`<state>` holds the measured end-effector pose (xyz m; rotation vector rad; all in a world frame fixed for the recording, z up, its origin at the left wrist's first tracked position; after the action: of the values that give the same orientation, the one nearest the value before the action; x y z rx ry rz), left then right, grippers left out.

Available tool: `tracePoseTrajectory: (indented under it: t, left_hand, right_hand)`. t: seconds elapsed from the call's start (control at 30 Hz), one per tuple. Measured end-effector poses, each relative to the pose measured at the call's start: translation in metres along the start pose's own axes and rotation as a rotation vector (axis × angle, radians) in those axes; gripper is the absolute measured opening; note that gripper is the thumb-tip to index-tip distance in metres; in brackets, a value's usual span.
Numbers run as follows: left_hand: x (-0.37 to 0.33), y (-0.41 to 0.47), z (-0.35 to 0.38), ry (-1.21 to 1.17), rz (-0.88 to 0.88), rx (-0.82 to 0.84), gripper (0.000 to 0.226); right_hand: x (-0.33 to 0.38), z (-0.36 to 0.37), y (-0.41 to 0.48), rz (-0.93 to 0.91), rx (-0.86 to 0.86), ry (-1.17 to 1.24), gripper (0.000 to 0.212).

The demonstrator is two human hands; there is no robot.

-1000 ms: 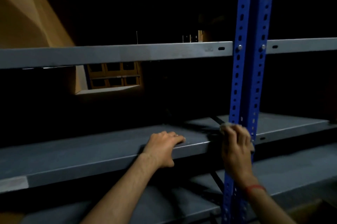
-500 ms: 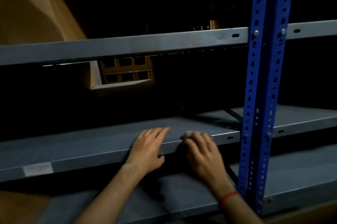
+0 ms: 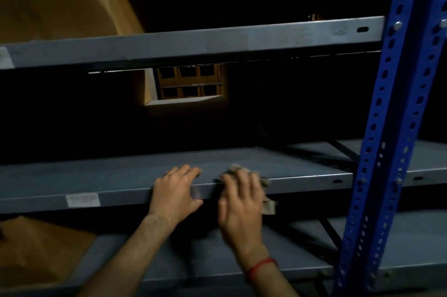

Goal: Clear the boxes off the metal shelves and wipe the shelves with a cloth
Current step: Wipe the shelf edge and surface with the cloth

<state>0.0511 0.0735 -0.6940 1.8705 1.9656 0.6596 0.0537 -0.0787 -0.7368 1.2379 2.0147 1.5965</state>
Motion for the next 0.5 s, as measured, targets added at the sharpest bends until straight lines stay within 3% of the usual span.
tracePoseTrajectory:
  t: [0.1, 0.17, 0.23, 0.33, 0.4, 0.5]
  left_hand:
    - [0.005, -0.001, 0.001, -0.045, -0.022, -0.010, 0.060]
    - [0.004, -0.001, 0.001, -0.053, -0.015, -0.007, 0.062]
    - [0.003, -0.002, 0.001, -0.045, -0.015, 0.014, 0.068]
    - [0.006, -0.004, 0.001, -0.048, -0.015, -0.015, 0.069]
    - [0.005, -0.003, 0.002, -0.043, -0.008, -0.027, 0.069]
    - [0.003, -0.001, 0.004, -0.041, 0.000, -0.012, 0.069]
  right_hand:
    - [0.019, 0.015, -0.002, -0.210, 0.047, -0.021, 0.041]
    - [-0.004, 0.011, -0.005, -0.356, 0.100, -0.092, 0.045]
    - [-0.048, -0.004, -0.007, -0.377, 0.108, -0.149, 0.048]
    - [-0.131, -0.052, 0.003, -0.079, 0.077, -0.230, 0.055]
    - [-0.169, -0.082, 0.012, 0.156, 0.029, -0.265, 0.046]
    - [-0.163, -0.080, 0.013, 0.266, -0.074, -0.210, 0.040]
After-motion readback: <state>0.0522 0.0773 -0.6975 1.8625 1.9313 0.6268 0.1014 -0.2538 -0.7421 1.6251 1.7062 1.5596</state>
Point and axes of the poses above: each hand's wrist, its own y-axis towards the middle knuckle, its own z-axis out of the palm, x = y × z, the point moved 7 cm from there along y, towards the middle knuckle, and after that the axes turned 1 degree about -x, right-handed, at the moved point
